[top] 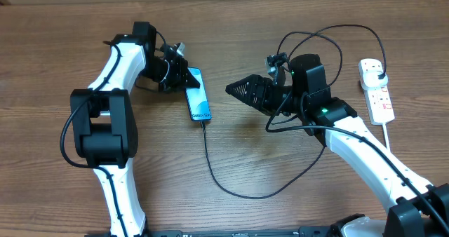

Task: Plug charger to phone and switch on socket
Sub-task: 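Lay the phone flat on the table with the left gripper and release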

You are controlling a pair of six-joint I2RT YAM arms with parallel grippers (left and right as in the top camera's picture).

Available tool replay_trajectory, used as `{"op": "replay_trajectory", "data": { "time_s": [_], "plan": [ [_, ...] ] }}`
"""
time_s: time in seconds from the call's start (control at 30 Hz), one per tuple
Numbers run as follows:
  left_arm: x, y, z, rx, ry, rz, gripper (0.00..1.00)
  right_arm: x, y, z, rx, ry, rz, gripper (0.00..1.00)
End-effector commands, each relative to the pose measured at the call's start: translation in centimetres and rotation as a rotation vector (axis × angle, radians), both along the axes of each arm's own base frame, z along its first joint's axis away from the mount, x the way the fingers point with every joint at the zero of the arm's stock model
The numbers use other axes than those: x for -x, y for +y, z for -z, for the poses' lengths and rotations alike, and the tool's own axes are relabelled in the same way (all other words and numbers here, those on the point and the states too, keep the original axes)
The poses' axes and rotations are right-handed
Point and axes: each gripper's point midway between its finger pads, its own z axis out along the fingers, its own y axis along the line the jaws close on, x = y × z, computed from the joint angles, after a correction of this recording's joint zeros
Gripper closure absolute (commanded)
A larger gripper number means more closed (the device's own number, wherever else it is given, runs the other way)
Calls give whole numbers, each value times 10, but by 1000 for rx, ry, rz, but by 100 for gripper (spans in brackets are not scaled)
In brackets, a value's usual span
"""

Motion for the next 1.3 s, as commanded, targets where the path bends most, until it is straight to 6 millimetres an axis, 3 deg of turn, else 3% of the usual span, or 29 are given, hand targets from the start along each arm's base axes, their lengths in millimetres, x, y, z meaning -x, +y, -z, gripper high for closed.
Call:
{"op": "replay_trajectory", "data": {
  "time_s": [0.0,0.2,0.43,0.67,1.13,1.27],
  "plan": [
    [1,-3,12,20,34,0,96,-3,-1,-7,1,-30,2,19],
    [3,-2,29,17,80,-13,96,-2,-2,-3,12,-16,6,19],
    [0,-3,31,17,69,-13,95,-2,-2,-3,12,-16,6,19],
    [0,-1,33,6,65,-13,78,-2,-2,-3,13,-16,6,19],
    [0,2,36,-20,65,-13,66,-2,-2,-3,12,-16,6,19],
    [2,15,46,-117,97,-40,62,-2,-2,-3,13,-15,6,19]
  ]
}}
